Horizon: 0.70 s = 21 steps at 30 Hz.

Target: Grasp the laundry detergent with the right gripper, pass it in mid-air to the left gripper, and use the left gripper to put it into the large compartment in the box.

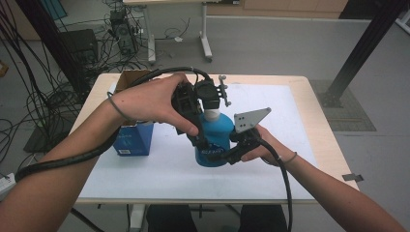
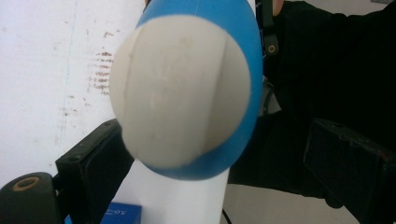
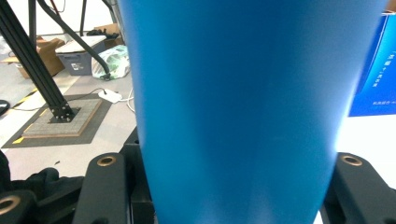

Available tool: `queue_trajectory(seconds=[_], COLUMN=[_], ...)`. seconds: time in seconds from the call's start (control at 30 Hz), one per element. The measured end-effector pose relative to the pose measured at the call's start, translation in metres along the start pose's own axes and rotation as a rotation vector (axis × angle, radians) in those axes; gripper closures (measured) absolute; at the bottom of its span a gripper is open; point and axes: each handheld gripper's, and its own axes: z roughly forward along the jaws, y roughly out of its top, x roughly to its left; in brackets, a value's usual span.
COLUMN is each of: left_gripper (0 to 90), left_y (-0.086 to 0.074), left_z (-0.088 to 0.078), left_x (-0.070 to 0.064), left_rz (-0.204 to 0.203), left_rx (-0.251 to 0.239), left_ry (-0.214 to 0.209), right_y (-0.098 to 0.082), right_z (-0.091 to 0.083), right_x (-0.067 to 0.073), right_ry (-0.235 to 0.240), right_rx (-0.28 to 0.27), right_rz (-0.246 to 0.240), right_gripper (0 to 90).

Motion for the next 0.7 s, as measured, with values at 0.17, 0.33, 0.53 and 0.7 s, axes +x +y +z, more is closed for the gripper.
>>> queue_trajectory(seconds=[0.17,0.33,0.53,0.7], left_gripper=[8.9,8.9,8.9,8.9], left_y=[0.0005,0.0025,0.0042,0.0052], left_z=[-0.0002,0.0007,0.0015,0.0016], left_x=[0.0006,0.0014,0.0013,0.0009], left_rz=[0.0,0.002,0.002,0.002], left_rx=[-0.001,0.001,0.006,0.007], left_ry=[0.003,0.005,0.002,0.006], right_y=[0.0007,0.0016,0.0029,0.0033], right_z=[0.0019,0.0039,0.0039,0.0029], right_x=[0.0019,0.0045,0.0056,0.0057], right_ry=[0.013,0.023,0.027,0.025], right_rx=[0.0,0.0,0.001,-0.001], right_rz=[-0.002,-0.006,-0.012,-0.009], right_gripper=[41.3,41.2,41.3,41.3])
